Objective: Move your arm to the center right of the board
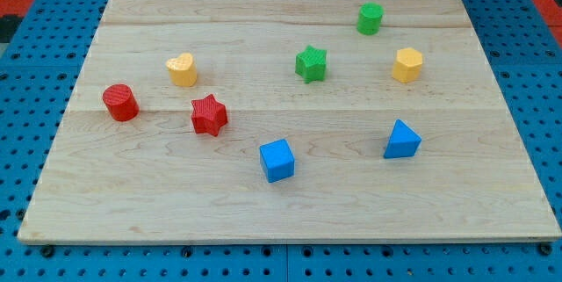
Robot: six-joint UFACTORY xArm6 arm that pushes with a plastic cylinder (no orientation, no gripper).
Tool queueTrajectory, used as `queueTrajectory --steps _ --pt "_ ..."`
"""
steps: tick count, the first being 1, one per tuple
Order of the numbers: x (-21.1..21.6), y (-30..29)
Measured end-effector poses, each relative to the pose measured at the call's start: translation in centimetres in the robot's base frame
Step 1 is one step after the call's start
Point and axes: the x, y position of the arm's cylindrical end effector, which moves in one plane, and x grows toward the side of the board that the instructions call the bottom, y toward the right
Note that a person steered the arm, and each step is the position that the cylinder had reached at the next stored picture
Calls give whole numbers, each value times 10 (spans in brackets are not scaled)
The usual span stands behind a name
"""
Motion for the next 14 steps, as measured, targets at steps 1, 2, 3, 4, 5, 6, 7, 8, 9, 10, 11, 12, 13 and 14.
queueTrajectory --steps 1,2,3,4,5,6,7,8,9,10,11,12,13,14 --pt "0 0" --pt "9 11" --pt "10 8" --pt "55 -59" --pt "77 -113" --pt "80 -113" --pt "79 -109" --pt "72 -23" --pt "53 -19" --pt "53 -87" --pt "96 -54" --pt "66 -59" --pt "111 -93" --pt "94 -70"
